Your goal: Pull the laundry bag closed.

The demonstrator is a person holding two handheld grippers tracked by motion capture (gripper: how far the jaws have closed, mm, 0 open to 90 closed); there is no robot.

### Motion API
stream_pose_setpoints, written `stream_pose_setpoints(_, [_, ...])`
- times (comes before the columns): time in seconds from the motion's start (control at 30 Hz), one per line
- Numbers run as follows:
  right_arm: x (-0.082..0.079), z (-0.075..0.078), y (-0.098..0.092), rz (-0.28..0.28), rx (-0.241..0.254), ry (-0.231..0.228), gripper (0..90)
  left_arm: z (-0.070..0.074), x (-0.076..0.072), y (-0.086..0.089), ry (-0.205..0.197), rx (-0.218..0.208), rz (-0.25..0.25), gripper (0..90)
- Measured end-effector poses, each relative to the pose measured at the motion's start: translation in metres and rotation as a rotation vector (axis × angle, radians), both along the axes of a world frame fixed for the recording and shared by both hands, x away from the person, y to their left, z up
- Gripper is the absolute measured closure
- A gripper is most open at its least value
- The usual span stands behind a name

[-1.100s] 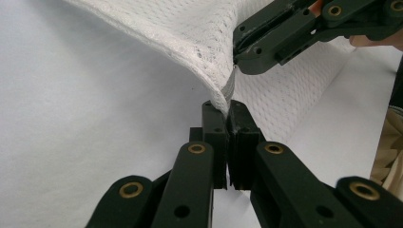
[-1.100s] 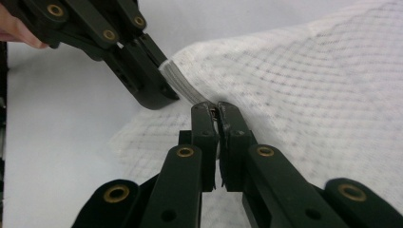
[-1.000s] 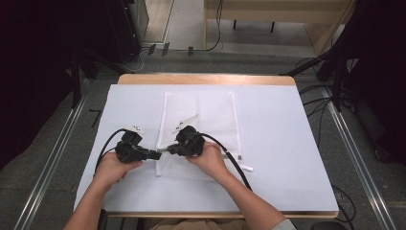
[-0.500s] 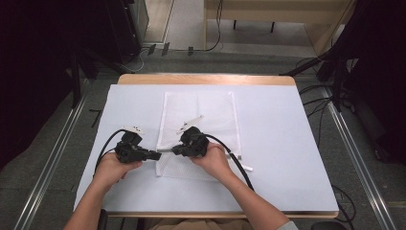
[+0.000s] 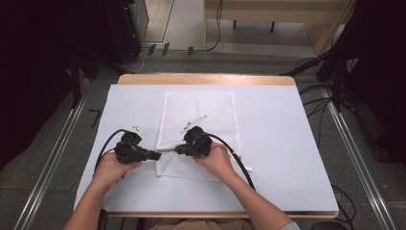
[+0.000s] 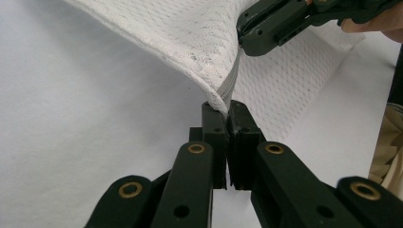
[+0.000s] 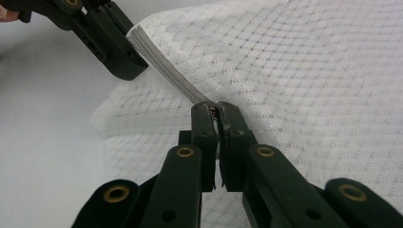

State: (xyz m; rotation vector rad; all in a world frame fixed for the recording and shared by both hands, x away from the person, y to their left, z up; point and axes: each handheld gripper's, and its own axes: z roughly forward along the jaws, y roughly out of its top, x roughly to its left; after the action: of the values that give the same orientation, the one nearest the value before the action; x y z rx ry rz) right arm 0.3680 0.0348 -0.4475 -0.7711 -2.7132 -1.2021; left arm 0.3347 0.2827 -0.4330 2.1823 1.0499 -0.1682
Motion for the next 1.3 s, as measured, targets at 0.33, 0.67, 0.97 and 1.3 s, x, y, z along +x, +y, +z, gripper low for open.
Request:
stream_pose_setpoints(0.33, [0.001,-0.001,-0.006,-0.008,-0.013,-0.002,88.3,0.0,0.0,0.002,0.003,0.004,-0.002,88.3])
stream_pose_setpoints(0.67, [0.003,-0.002,-0.013,-0.021,-0.023,0.008,88.3,0.001,-0.001,0.005,0.005,0.004,0.001,88.3])
stream_pose_setpoints(0.97, [0.006,-0.004,-0.023,-0.033,-0.027,0.016,88.3,0.0,-0.001,0.006,0.013,0.0,0.002,88.3])
stream_pose_setpoints(1.3, [0.005,-0.003,-0.026,-0.034,-0.042,0.019,88.3,-0.001,-0.001,0.006,0.017,-0.003,-0.003,88.3])
